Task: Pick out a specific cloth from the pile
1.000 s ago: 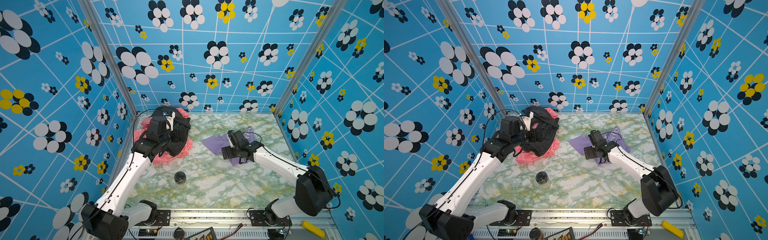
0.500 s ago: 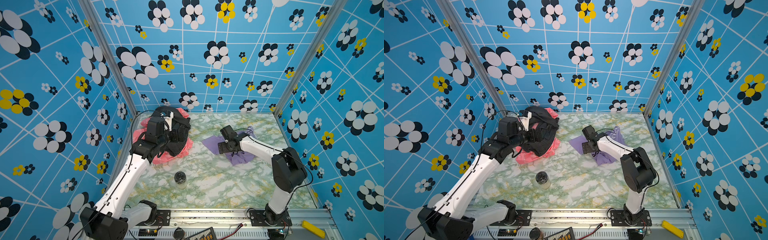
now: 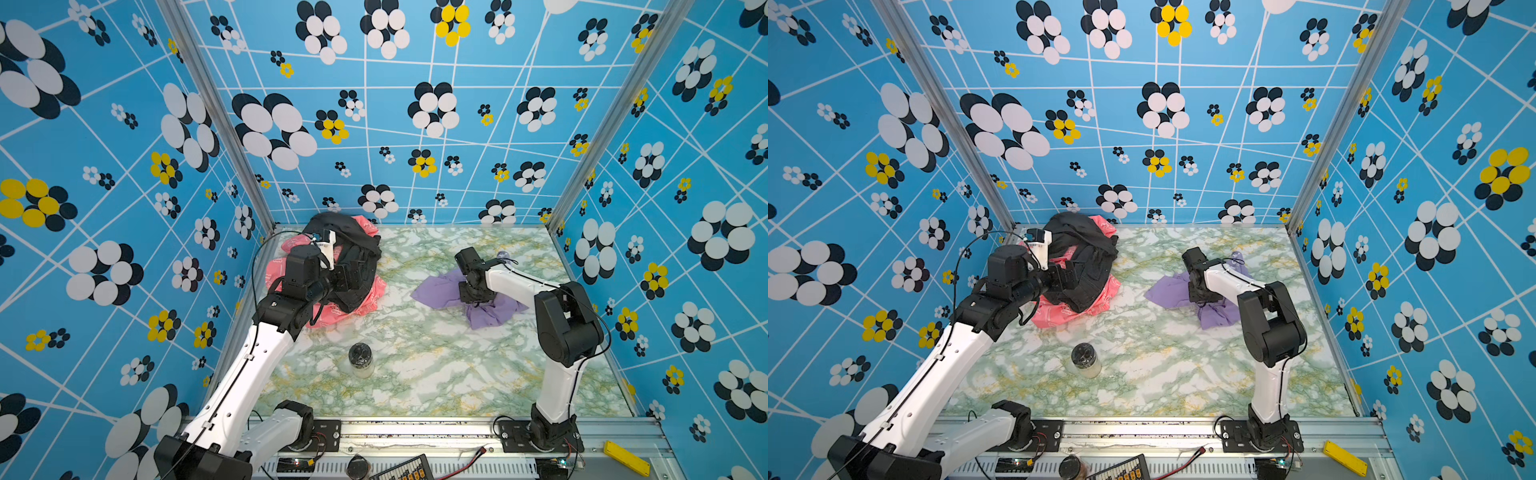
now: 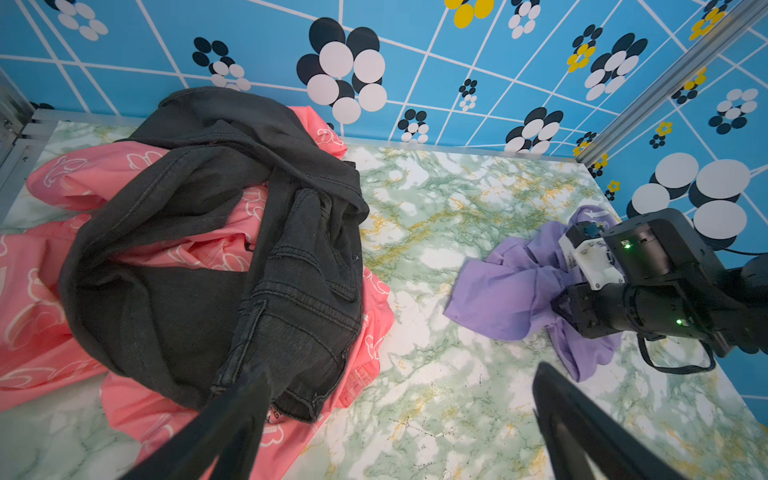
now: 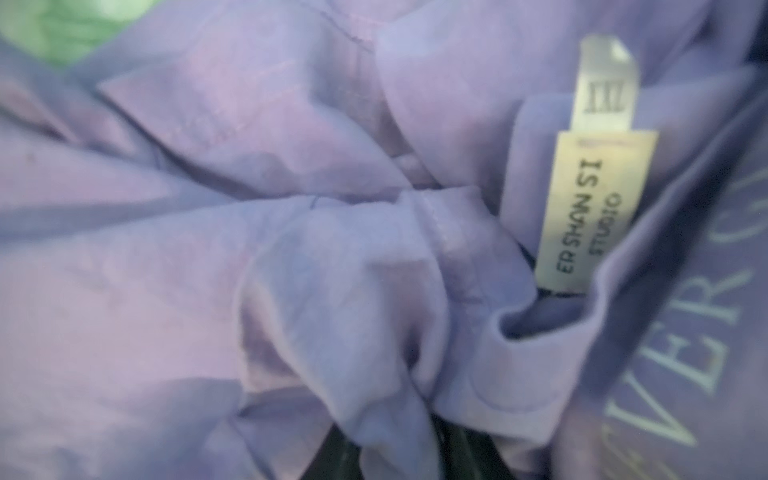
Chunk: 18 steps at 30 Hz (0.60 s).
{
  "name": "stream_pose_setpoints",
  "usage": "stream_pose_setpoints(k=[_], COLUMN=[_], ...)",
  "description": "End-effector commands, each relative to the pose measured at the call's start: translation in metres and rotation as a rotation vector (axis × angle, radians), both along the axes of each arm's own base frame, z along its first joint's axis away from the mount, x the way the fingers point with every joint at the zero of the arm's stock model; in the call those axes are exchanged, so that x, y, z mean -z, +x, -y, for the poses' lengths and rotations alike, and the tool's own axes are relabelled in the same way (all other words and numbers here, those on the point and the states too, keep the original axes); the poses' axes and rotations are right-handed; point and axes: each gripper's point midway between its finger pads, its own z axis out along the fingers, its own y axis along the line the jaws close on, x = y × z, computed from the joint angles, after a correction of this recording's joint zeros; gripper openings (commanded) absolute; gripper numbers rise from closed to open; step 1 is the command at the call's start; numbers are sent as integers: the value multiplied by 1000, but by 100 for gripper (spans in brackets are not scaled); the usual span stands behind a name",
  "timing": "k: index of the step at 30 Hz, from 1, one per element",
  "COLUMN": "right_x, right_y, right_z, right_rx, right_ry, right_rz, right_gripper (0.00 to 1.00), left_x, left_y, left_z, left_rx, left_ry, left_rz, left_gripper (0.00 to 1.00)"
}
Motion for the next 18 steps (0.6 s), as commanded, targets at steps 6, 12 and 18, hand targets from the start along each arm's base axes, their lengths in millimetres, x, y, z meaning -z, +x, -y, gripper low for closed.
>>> stream_pose_setpoints(k=[6,12,18], right_x=[1,1,-18], right_y=[27,49,57], right_z=[55,74,64], right_rx=[103,156,139], right_ry=[21,69,144], right_rz=[-5,6,84], right_gripper=[10,9,26], left_x=[24,49,71], left_y=[13,21,29], left_z=[-31,-55,-83], left_rx=[-120,-198,-277], left_ry=[61,91,137], left_rz=[-7,-57,-81], left_gripper=[99,99,99])
